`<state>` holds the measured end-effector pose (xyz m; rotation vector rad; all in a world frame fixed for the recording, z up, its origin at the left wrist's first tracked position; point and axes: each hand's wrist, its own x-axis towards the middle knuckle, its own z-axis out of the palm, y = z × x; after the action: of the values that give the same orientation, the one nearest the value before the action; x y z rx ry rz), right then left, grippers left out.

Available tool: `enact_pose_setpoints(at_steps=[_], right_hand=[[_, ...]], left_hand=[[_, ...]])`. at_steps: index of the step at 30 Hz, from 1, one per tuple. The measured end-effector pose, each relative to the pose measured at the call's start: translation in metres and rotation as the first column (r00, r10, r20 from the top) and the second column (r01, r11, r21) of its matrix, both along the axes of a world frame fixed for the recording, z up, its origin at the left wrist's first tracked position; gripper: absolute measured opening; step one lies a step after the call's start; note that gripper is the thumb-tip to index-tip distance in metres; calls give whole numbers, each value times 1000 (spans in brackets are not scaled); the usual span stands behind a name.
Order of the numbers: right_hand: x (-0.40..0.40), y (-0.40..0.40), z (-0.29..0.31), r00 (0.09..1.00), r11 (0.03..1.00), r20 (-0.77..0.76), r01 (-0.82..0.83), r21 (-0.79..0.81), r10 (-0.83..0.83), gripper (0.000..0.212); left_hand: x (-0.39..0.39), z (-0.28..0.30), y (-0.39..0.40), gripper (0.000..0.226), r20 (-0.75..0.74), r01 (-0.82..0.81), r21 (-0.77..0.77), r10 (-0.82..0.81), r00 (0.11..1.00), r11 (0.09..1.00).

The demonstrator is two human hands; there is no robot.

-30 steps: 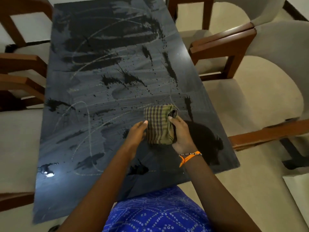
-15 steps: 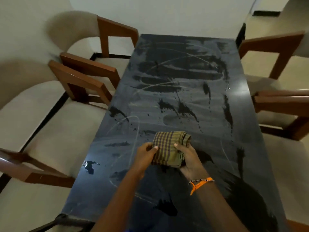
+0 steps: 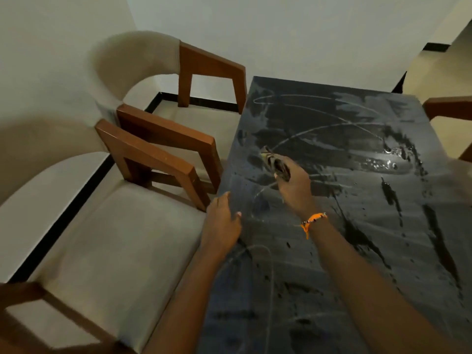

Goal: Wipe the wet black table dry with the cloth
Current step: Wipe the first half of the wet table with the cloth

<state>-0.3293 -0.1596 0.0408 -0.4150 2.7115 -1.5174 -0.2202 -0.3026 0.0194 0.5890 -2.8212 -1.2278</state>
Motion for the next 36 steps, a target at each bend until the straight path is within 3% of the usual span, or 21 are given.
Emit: enact_pose_setpoints(at_steps=[2,4,7,9,15,20,24,30,33,36], right_hand=[[-27,-14,-16,970,958,31,-241,153,239,48],[-44,-29,-43,933,873,101,-359,329,346,54],[-49,-56,-85,975,758,87,-214,616,205,67],[-48,-78,-106,990,705,-11,-94,703,143,68],[-108,-126,-114,982,703,-73,-72,708,174,67],[-124,-100,-114,960,707,-157,-55,705,230,64],[-137,-26,-111,982,685,-169,69,725,81,63],[-123,113,-108,933,566,-189,338,752,-306,61],[-115,108,-111,890,549,-144,387,741,-433,60],[-114,58,-112,921,577,-140,340,743,-363,60]], left_hand=[[-20,-6,-19,54,-7,29,-11,-29,1000,1000],[-38,-15,-31,50,-20,56,5,-56,998,998],[-55,-29,-40,50,-36,67,-4,-67,997,998],[-65,-38,-44,52,-32,70,13,-69,997,997],[-75,-57,-43,57,-24,126,-40,-127,992,991],[-82,-60,-37,59,-22,155,-117,-159,987,981],[-89,-64,-35,55,29,214,-155,-212,977,964],[-88,-75,-28,51,-30,151,-33,-152,988,988],[-89,-77,-27,53,-51,122,-19,-122,991,992],[-87,-73,-27,62,-109,77,92,-67,992,993]])
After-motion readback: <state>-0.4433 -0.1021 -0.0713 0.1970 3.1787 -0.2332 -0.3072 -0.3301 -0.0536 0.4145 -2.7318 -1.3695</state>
